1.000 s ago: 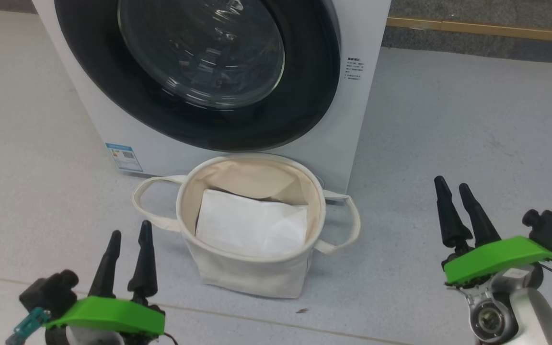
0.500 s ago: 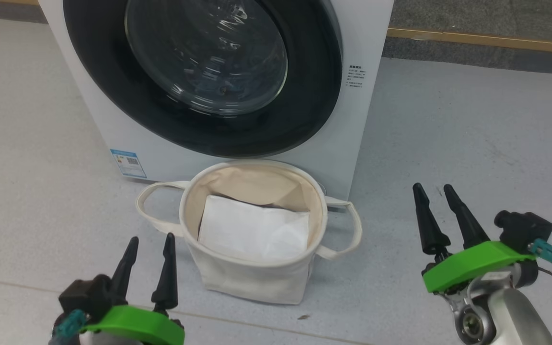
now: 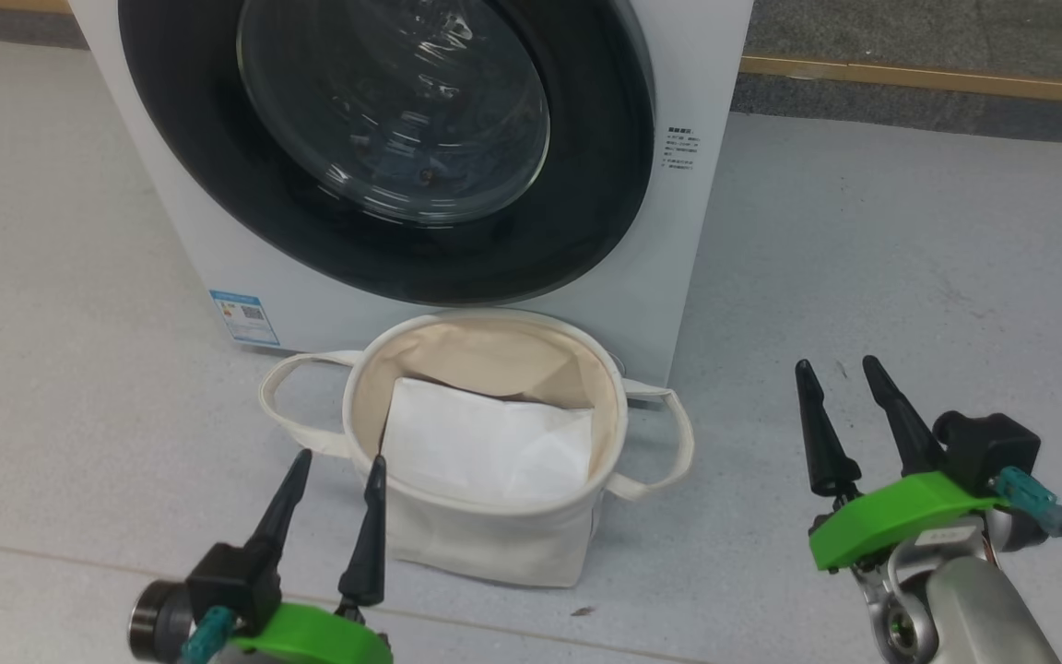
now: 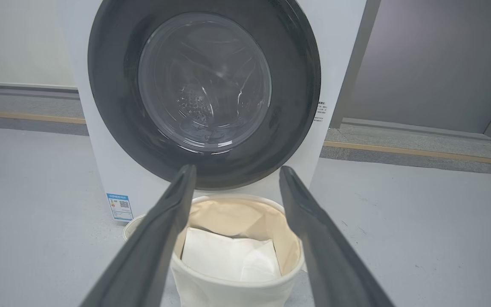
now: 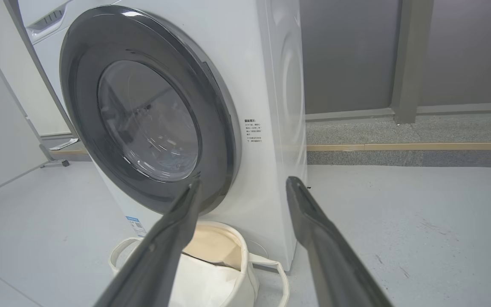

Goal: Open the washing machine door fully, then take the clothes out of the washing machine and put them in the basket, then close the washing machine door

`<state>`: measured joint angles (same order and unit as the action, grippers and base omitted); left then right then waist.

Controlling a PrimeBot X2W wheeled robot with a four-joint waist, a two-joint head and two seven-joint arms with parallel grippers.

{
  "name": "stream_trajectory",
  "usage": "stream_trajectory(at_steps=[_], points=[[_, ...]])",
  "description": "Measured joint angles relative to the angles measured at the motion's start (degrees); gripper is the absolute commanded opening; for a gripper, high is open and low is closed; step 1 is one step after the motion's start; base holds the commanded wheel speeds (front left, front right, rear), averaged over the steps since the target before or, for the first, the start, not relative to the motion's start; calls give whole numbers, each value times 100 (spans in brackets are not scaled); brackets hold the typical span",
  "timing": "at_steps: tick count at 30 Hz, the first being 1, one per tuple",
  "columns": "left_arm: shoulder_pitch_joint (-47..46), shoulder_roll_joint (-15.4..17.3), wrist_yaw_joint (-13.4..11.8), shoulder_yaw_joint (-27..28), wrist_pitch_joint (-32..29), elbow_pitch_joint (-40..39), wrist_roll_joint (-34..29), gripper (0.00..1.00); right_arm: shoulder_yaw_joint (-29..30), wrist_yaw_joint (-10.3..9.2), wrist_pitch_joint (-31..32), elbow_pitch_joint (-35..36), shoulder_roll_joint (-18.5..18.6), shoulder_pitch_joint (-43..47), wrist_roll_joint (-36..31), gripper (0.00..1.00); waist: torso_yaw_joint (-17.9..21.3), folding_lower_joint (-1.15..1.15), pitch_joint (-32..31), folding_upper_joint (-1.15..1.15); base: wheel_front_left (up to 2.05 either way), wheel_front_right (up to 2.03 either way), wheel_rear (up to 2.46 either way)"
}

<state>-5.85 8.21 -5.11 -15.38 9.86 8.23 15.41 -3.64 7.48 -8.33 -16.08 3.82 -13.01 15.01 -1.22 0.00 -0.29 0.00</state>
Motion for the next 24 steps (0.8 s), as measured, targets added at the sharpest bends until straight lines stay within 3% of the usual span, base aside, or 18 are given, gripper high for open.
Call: stream_trajectory(at_steps=[8,18,24], points=[[-11,73,-201,-263,143,-14,-494,100,-90,0,-238,15,-65,-29,-592,100,31,0,12,0,0,0,0],[-18,-14,-281,-156,302,-9,-470,100,-132,0,-352,-46,-71,-136,-190,100,45,0,63,0,0,0,0],[-35,-41,-381,-119,428,-11,-831,100,-130,0,-344,-167,-71,-248,-670,100,49,0,82,0,0,0,0]])
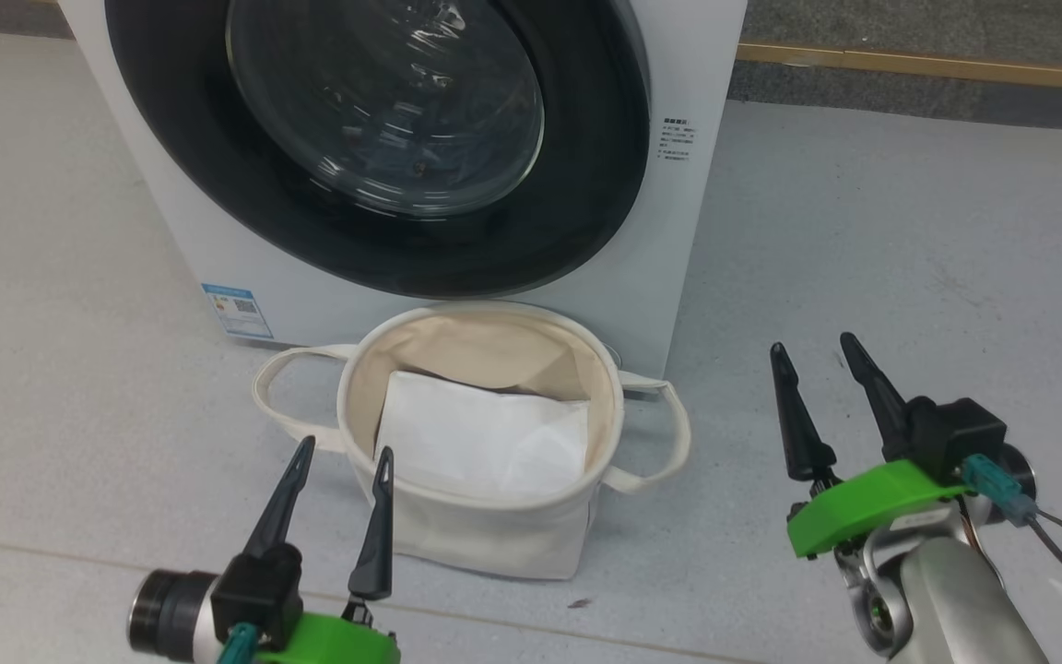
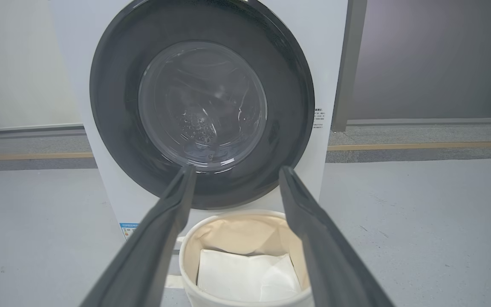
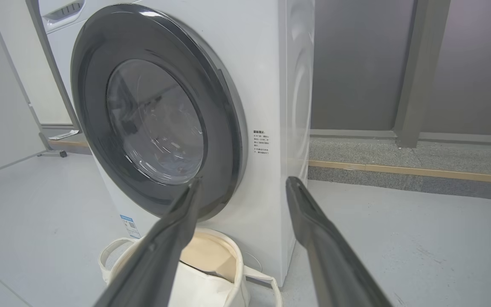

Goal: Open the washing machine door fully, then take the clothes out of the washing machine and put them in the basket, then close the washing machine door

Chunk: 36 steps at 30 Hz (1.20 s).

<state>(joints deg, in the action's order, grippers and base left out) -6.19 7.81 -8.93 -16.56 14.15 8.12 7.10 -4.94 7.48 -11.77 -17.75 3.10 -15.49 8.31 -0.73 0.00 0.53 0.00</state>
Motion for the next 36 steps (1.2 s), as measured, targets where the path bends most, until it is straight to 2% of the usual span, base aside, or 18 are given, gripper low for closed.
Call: stream_trajectory(at_steps=[7,36], points=[[-1,-55,-13,30,18,-2,-101,100,-13,0,-76,-9,1,-84,-223,100,8,0,13,0,0,0,0],[-1,-170,134,236,18,37,-168,100,32,0,-193,-157,1,-180,-215,100,38,0,41,0,0,0,0]])
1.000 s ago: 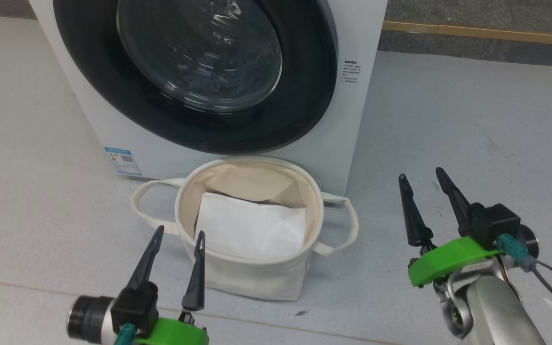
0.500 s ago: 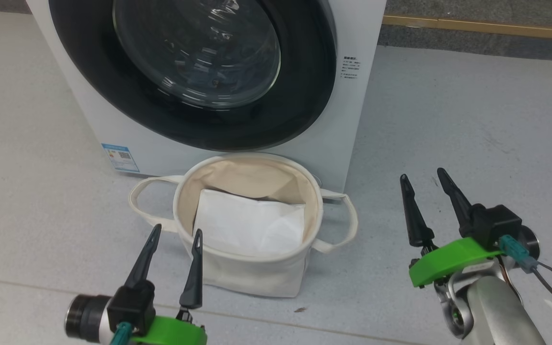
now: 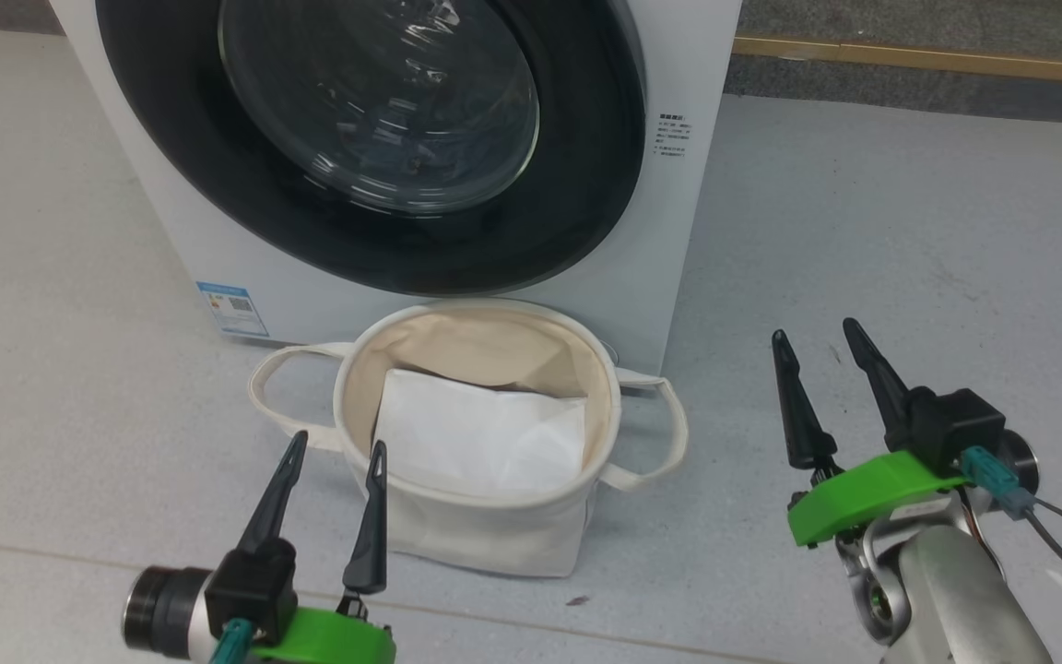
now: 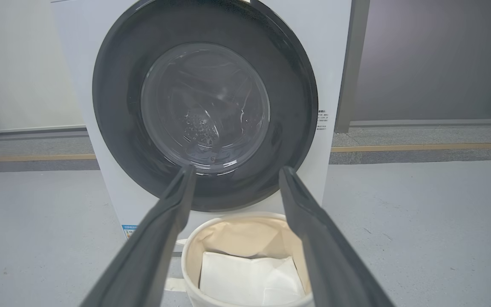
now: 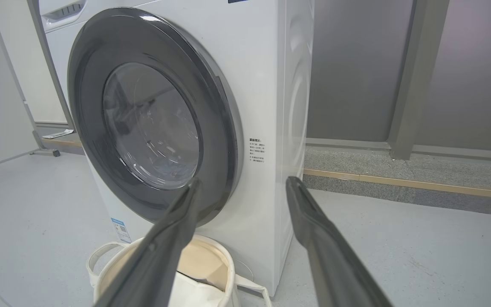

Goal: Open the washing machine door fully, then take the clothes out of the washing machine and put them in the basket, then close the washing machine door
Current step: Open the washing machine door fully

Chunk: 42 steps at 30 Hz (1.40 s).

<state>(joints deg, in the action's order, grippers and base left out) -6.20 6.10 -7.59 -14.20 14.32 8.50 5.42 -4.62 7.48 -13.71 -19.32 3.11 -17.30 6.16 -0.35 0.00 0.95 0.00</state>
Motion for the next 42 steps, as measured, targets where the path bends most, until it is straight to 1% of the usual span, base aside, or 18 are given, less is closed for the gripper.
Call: stream_trajectory(at_steps=[13,17,24,25,28,31,33,34,37,42], points=[[1,-41,14,40,0,34,-30,100,-12,0,-2,-66,0,1,9,100,22,0,-38,0,0,0,0],[1,-46,56,43,0,35,-31,100,-14,0,-9,-77,0,0,9,100,35,0,-29,0,0,0,0],[1,-56,57,46,0,35,-75,100,-58,0,-55,122,0,0,9,100,46,0,31,0,0,0,0],[0,-65,57,45,0,34,-79,100,-42,0,-56,209,0,0,52,0,43,0,86,0,0,0,0],[-10,-76,56,44,0,29,-97,100,-16,0,-58,400,0,-3,393,0,31,0,192,0,0,0,0],[-47,-77,56,38,0,23,-155,100,-4,0,-58,431,0,-24,557,0,25,0,298,0,0,0,0],[-133,-79,57,23,0,8,-189,100,24,0,-58,422,0,-81,840,0,17,0,427,0,0,0,0],[-252,-89,63,7,0,-14,-209,100,67,0,-56,372,0,-216,1401,0,4,0,571,0,0,0,0],[-434,-111,63,-8,0,-36,-232,100,170,0,80,264,0,-537,2487,0,-20,0,785,0,0,0,0],[-666,-130,63,-12,0,-75,-278,100,407,0,767,20,9,-1243,4464,0,-48,0,1122,0,0,0,0]])
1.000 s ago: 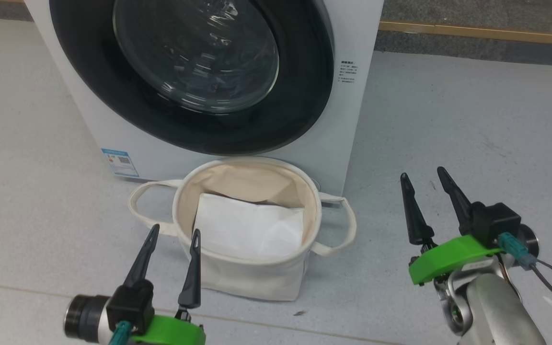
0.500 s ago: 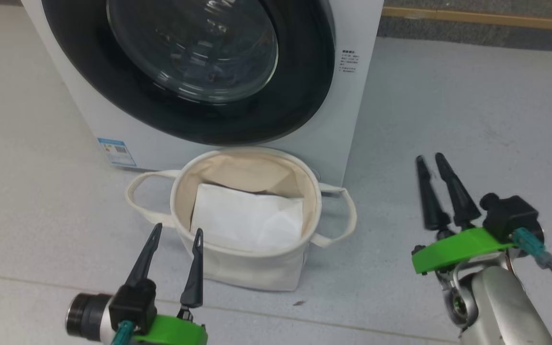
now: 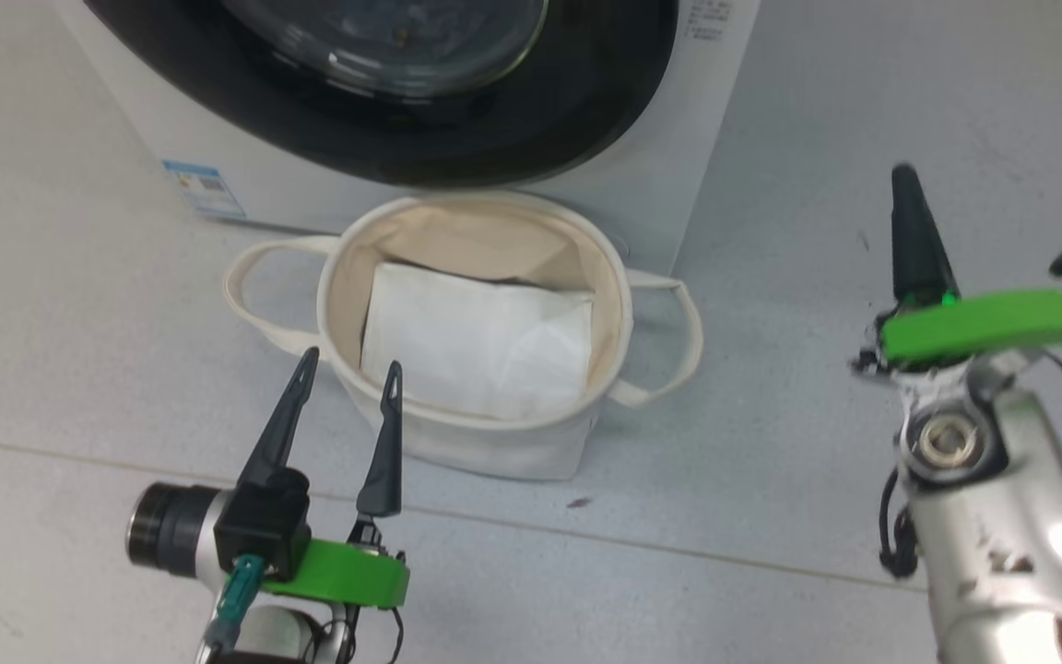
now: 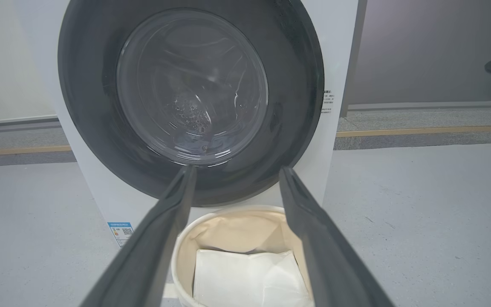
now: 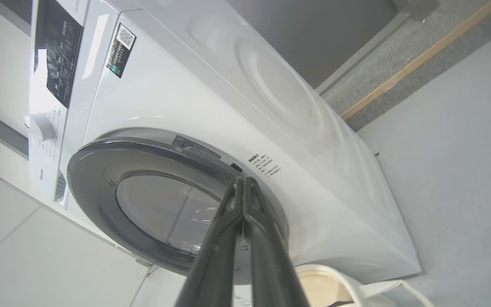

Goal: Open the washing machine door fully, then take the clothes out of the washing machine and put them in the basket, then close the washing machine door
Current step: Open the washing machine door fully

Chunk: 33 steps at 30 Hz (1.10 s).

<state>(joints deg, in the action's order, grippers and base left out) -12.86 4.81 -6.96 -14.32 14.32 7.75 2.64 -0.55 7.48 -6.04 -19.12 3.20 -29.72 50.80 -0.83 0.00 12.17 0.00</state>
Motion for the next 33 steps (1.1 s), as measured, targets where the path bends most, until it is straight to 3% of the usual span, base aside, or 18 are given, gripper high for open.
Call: stream_trajectory(at_steps=[5,12,18,23,33], points=[[-180,-8,1,-48,0,-16,-51,100,324,0,916,-333,0,-838,1626,0,-13,0,352,0,0,0,0],[-537,-83,48,-213,31,-42,-63,100,773,-1,2247,-1068,191,-1969,2733,0,-106,0,915,0,0,0,0],[-780,-130,46,-383,34,-43,-63,100,1053,-2,3092,-1767,434,-2765,3312,0,-296,0,1336,0,0,0,0],[-1009,-180,42,-582,34,-42,-38,100,1247,-2,3698,-2775,535,-3443,3767,0,-496,0,1584,0,0,0,0],[-1263,-218,-68,-787,34,-73,-25,100,1213,-2,4135,-3820,732,-4667,3849,0,-718,0,2002,0,0,0,0]])
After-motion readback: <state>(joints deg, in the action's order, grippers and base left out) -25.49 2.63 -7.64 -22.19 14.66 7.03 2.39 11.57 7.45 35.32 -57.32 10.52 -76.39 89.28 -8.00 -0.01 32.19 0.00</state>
